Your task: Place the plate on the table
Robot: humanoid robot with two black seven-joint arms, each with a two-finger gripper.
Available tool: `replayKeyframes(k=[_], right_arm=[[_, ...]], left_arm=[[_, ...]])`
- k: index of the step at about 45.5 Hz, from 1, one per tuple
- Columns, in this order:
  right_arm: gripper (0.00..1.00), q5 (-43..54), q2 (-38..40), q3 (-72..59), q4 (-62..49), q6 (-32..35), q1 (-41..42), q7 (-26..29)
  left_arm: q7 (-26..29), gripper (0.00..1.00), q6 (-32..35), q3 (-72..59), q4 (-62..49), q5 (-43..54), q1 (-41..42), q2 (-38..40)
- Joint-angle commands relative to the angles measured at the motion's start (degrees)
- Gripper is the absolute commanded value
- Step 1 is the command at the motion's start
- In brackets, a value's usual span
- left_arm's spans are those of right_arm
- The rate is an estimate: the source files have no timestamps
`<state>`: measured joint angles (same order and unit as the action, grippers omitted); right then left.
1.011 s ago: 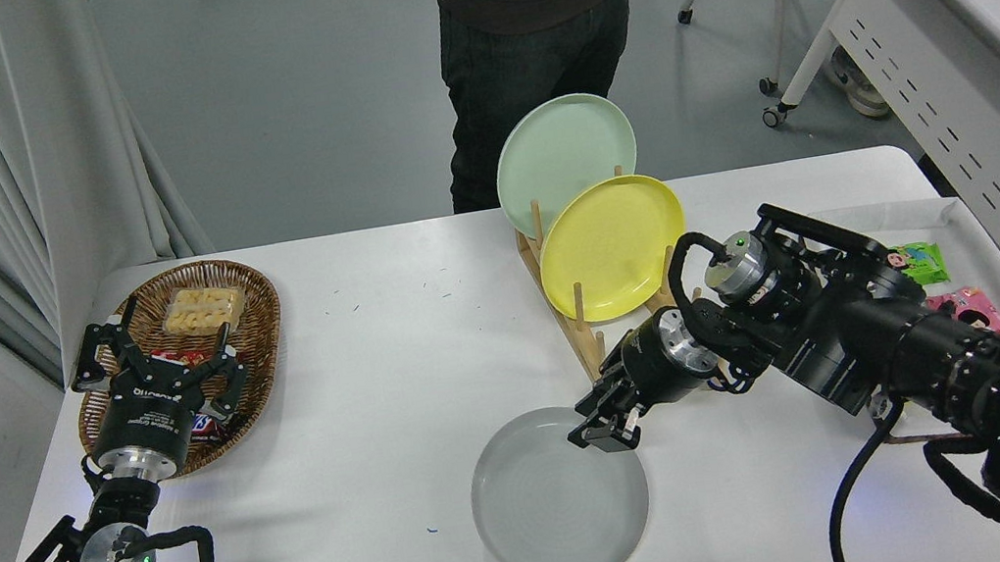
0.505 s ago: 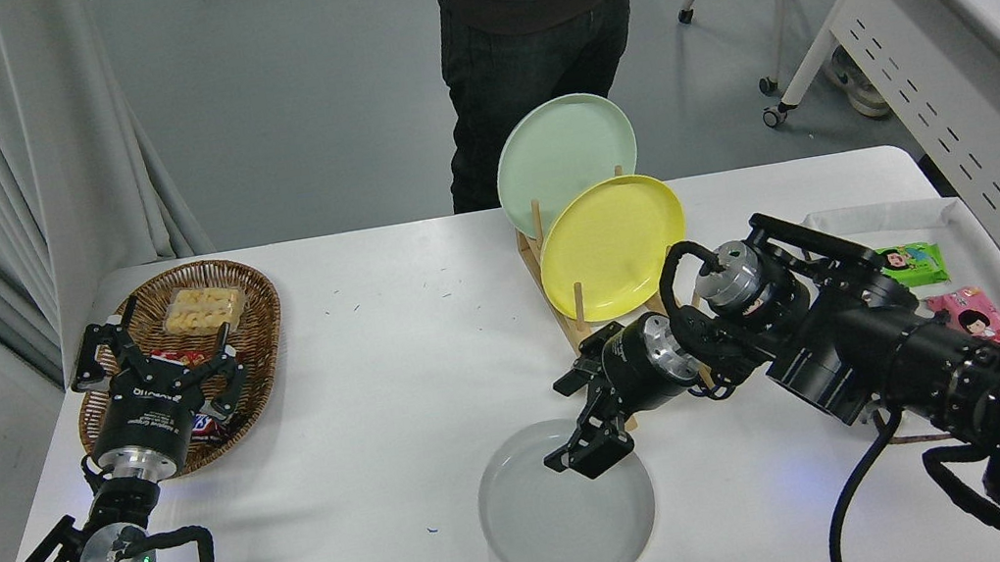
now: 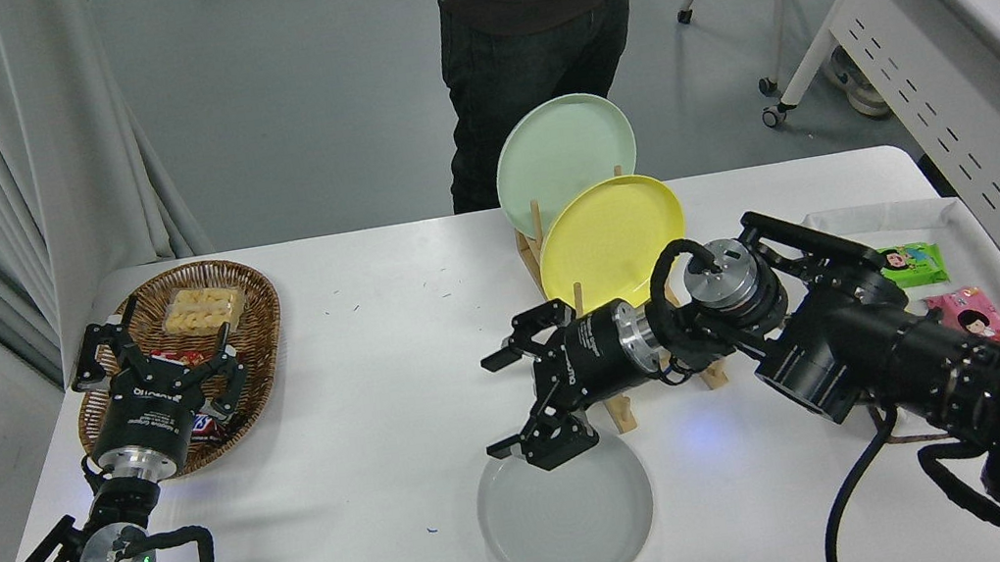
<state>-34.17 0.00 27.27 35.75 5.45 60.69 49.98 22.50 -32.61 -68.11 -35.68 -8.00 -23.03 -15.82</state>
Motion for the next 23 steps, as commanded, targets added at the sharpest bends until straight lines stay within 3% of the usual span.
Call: replayKeyframes(k=[1, 11, 23], right_arm=[[1.0, 0.86, 0.0, 4.8, -0.69, 10.45, 4.52, 0.02], [1.0, 0.95, 0.0, 5.77, -1.82, 21.0, 7.07, -0.06], [1.0, 0.77, 0.0, 5.86, -3.94, 31.38, 7.43, -6.56]], left_arm=[[0.0, 0.98, 0.0, 0.0, 0.0, 0.0, 0.0, 0.0], [0.0, 0.98, 0.0, 0.0, 0.0, 0.0, 0.09, 0.0], [0.0, 0.98, 0.0, 0.0, 0.0, 0.0, 0.0, 0.0]])
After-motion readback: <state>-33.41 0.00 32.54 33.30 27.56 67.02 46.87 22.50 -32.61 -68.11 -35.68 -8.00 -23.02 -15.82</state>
